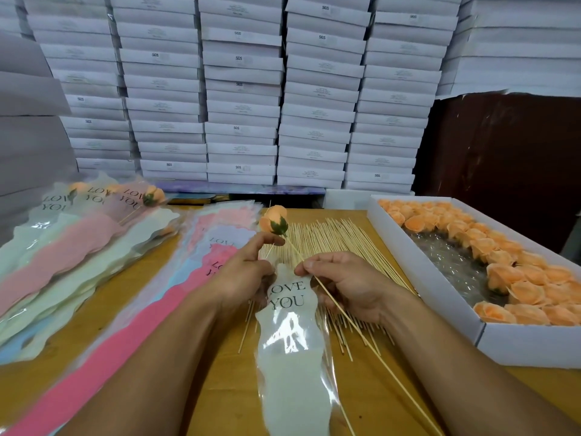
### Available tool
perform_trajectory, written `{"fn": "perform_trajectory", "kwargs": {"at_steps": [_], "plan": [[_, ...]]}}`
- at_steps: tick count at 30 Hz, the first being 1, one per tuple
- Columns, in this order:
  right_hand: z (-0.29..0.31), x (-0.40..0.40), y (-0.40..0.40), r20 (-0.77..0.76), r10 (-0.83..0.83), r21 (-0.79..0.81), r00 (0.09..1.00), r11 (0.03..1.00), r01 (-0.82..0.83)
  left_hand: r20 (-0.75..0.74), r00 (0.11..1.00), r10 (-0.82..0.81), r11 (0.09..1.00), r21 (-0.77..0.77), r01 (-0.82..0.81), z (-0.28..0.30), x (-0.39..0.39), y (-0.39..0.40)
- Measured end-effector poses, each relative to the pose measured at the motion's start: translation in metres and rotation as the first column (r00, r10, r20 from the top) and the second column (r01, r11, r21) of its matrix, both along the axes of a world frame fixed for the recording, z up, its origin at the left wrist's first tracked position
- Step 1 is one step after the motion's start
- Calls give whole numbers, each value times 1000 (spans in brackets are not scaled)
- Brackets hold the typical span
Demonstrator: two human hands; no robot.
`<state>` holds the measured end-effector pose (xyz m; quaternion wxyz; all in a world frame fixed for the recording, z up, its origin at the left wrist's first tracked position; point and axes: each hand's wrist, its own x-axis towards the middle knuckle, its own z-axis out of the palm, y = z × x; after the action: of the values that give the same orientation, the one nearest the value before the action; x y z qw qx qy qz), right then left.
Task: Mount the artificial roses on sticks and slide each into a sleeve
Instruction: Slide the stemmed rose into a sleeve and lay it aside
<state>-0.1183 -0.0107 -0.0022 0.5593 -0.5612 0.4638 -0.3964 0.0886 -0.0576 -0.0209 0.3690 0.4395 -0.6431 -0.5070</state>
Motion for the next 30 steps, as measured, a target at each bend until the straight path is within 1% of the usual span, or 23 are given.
{"fn": "perform_trajectory", "kwargs": {"at_steps": [5, 10, 17, 20, 22, 26, 30], "plan": [[0, -1, 1, 1, 27, 3, 1000, 1000, -27, 50, 998, 25, 1000, 11, -26, 2, -1, 2], [0, -1, 1, 4, 25, 12, 1000, 1000, -25, 28, 999, 33, 999, 5, -34, 6, -2, 9], [0, -1, 1, -1, 8, 2, 1000, 1000, -8, -22, 992, 126, 986, -104, -127, 9, -3, 12], [-1, -2, 0, -16, 14, -4, 1000, 1000, -14, -51, 977, 205, 962, -174, -211, 9, -4, 10], [-2, -2, 0, -16, 16, -6, 1000, 1000, -16, -100, 966, 237, 944, -210, -254, 10, -2, 9], [-3, -1, -1, -8, 19, -6, 1000, 1000, -19, -168, 973, 158, 971, -151, -184, 9, 2, 9], [-2, 0, -1, 3, 33, -7, 999, 999, -33, -184, 977, 110, 977, -159, -140, 9, 1, 10]]}}
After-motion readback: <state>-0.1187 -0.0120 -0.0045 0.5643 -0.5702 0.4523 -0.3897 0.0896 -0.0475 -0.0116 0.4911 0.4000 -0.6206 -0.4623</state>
